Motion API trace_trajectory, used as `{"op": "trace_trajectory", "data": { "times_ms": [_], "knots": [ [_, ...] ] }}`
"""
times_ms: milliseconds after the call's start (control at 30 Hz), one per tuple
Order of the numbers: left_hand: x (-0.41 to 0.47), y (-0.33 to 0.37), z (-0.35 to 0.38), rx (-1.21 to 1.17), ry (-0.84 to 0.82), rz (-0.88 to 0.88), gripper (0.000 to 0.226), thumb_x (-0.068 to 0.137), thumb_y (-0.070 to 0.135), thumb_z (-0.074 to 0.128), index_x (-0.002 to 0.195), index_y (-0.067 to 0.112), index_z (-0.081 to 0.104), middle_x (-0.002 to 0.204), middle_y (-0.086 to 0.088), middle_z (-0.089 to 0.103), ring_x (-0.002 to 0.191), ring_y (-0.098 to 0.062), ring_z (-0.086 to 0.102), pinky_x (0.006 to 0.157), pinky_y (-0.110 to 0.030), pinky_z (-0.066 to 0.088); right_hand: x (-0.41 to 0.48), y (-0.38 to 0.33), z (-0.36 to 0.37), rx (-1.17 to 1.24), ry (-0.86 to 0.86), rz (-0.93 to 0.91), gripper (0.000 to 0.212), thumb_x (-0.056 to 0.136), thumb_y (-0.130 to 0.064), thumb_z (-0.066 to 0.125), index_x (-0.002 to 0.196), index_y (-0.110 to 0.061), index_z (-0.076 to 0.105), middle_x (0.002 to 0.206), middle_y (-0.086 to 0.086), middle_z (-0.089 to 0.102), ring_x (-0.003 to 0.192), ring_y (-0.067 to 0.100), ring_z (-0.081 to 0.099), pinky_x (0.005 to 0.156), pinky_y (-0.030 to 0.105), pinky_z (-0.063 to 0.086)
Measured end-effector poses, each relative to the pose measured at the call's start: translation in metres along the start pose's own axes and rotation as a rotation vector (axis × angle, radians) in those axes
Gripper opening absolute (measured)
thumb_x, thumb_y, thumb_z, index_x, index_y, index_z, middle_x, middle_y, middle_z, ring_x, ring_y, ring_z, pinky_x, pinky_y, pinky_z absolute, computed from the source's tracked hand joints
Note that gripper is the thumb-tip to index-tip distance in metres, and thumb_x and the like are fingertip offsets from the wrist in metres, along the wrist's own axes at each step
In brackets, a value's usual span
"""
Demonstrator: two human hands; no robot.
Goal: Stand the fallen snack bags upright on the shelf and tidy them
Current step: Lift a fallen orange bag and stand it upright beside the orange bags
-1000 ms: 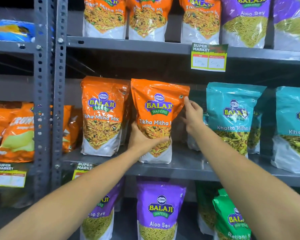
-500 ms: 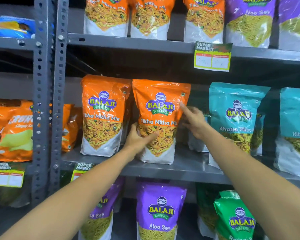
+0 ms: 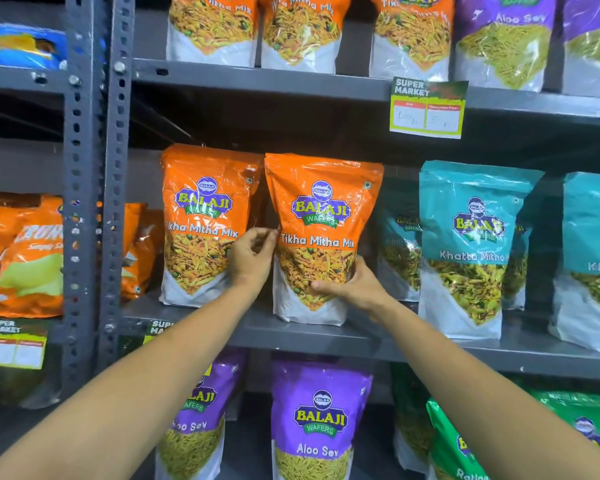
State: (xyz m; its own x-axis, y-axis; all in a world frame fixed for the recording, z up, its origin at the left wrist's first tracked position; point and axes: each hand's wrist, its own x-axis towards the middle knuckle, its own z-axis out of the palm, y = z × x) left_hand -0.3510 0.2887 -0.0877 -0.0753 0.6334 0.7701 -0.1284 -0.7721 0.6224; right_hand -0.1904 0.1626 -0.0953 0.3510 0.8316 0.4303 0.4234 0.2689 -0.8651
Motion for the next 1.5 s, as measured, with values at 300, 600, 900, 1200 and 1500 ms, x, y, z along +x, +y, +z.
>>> {"op": "trace_trajectory", "data": {
  "times_ms": [300,600,900,1200,1500],
  "knots": [
    [-0.003,0.0,-0.004,0.112,0.038,0.038,0.017,0.086,0.023,0.064,0.089,0.007,0.072,0.079,-0.006,0.071,0.068,-0.015,0.063,0.06,-0.021,0.049,-0.003,0.002,0.002,0.043,0.015,0.014,0.092,0.052,-0.026,0.092,0.124,-0.016,0.035,0.12,0.001,0.057,0.108,0.014,0.058,0.082,0.024,0.048],
    [-0.012,0.005,-0.013,0.213,-0.036,0.205,0.021,0.085,0.022,0.065,0.097,0.005,0.071,0.08,-0.003,0.071,0.072,-0.015,0.065,0.065,-0.02,0.052,-0.001,0.006,0.003,0.074,0.014,0.003,0.108,0.037,-0.039,0.094,0.125,-0.017,0.035,0.123,0.003,0.058,0.111,0.017,0.058,0.095,0.037,0.05],
    [-0.009,0.013,-0.008,0.316,0.085,-0.006,0.018,0.089,0.016,0.059,0.088,0.003,0.071,0.08,-0.015,0.073,0.073,-0.03,0.066,0.062,-0.025,0.043,-0.004,0.006,0.007,0.063,0.087,-0.014,0.108,0.026,-0.051,0.092,0.116,-0.025,0.037,0.116,-0.003,0.059,0.106,0.014,0.059,0.091,0.034,0.051],
    [-0.026,0.008,-0.027,0.266,-0.454,-0.202,0.093,0.06,0.071,0.067,0.133,0.018,0.044,0.127,-0.006,0.058,0.105,-0.017,0.057,0.085,-0.029,0.049,-0.01,0.008,-0.011,0.093,-0.032,0.006,0.066,0.058,-0.021,0.089,0.113,-0.013,0.054,0.105,-0.004,0.067,0.083,0.001,0.069,0.061,0.013,0.053],
    [-0.027,-0.003,-0.019,0.294,-0.473,-0.245,0.106,0.058,0.066,0.071,0.144,0.019,0.031,0.146,-0.011,0.043,0.128,-0.029,0.046,0.102,-0.045,0.042,0.001,0.014,-0.001,0.052,-0.015,-0.016,0.069,0.057,-0.026,0.09,0.117,-0.012,0.057,0.112,0.005,0.07,0.102,0.018,0.067,0.081,0.028,0.056]
  ]
}}
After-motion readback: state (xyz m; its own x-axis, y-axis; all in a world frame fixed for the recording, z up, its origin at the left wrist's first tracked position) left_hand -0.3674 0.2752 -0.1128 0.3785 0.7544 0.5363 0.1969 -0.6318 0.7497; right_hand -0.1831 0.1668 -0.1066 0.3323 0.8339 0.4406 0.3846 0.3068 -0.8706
